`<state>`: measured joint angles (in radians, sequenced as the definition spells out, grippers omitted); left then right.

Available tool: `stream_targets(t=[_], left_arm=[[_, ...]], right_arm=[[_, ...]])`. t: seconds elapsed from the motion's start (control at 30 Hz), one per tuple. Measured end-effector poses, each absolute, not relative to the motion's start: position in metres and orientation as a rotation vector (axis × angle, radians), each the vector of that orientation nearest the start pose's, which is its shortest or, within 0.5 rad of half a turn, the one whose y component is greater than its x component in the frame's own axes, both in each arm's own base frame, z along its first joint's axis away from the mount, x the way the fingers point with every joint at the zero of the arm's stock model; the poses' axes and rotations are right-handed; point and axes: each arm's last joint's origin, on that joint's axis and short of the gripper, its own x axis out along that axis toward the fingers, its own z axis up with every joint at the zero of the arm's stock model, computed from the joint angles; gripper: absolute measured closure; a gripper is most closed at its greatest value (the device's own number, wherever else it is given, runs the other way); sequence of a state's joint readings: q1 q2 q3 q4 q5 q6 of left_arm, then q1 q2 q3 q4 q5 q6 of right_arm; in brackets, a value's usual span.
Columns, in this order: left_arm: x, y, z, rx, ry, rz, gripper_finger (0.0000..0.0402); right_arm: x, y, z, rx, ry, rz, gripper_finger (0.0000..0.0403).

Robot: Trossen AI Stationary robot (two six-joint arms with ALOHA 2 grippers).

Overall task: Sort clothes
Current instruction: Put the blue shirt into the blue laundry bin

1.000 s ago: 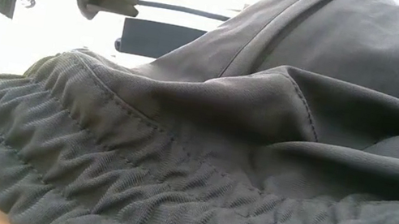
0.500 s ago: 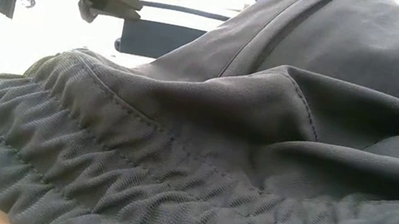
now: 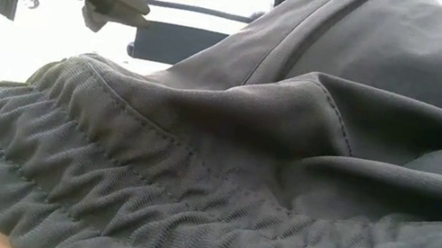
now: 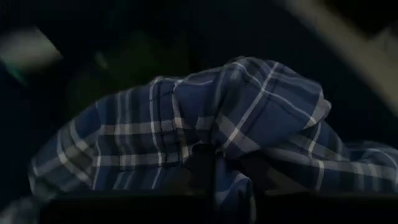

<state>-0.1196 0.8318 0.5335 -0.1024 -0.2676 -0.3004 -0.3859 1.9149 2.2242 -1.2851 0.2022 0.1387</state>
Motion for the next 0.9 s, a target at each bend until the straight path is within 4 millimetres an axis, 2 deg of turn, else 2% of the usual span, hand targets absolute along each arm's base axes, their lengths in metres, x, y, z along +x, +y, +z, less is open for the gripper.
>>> stream_targets(t=[0.37,0.57,0.7,0.8,0.9], left_arm=[[0.182,-0.014,0.246,-0.218,0.372,0.204,0.0239],[0.183,-0.014,0.245,-0.216,0.380,0.206,0.0239],[0.183,-0.014,0.244,-0.216,0.381,0.206,0.0239],[0.183,-0.014,0.244,-0.216,0.382,0.206,0.0239],[0.183,-0.014,0.244,-0.216,0.382,0.206,0.0239]], right_arm=[[0.403,-0.173,0.329,0.304,1.065,-0.446,0.0273],[0.423,-0.184,0.279,0.358,1.175,-0.427,0.0221],[0.432,-0.187,0.254,0.390,1.223,-0.417,0.0198],[0.434,-0.188,0.245,0.397,1.248,-0.410,0.0191],[0.432,-0.186,0.252,0.384,1.240,-0.395,0.0190]])
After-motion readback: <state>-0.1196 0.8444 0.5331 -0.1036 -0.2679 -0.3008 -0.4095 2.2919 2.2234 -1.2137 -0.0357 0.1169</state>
